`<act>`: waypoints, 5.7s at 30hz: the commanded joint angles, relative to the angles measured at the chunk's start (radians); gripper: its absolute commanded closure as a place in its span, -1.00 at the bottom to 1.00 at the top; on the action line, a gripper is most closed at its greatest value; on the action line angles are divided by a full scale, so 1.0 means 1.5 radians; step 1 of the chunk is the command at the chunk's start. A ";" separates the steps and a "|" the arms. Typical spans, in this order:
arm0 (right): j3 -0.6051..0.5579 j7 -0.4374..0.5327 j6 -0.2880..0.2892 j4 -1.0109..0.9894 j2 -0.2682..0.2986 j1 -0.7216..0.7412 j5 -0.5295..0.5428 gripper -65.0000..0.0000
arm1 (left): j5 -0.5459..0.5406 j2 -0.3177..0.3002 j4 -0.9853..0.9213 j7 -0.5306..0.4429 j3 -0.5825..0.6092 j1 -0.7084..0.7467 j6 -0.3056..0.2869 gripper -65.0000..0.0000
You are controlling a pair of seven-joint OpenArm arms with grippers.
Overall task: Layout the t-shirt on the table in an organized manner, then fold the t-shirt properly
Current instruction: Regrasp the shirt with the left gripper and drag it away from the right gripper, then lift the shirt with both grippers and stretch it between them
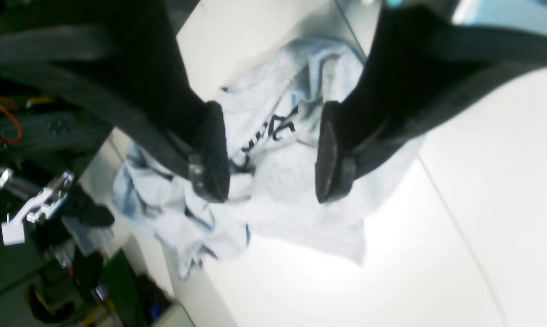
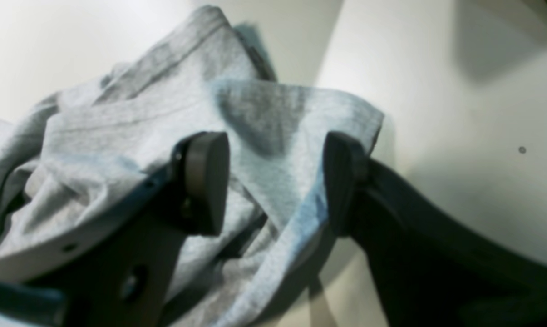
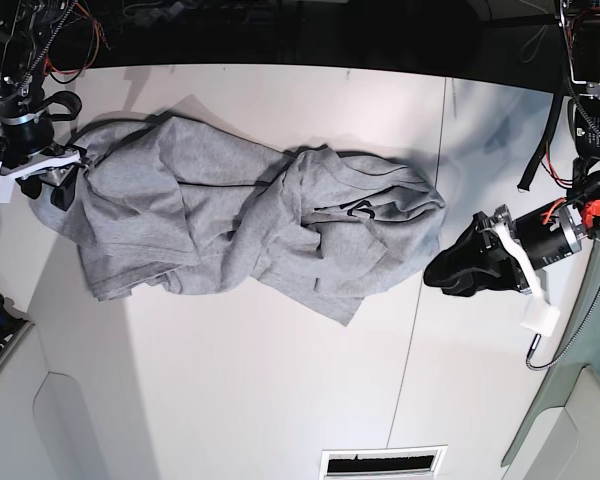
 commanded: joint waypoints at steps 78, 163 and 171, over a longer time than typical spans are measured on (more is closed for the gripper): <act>0.052 -0.040 0.131 -0.180 -0.004 0.089 0.081 0.81 | 0.550 0.135 0.053 -0.241 0.254 -0.131 0.194 1.00; -0.020 -0.069 0.170 -0.272 -0.135 0.197 0.102 0.17 | 0.544 0.043 0.054 -0.173 0.253 -0.228 0.243 1.00; 0.006 -0.066 0.230 -0.212 -0.132 0.192 0.112 1.00 | 0.547 0.021 0.053 -0.203 0.253 -0.233 0.244 1.00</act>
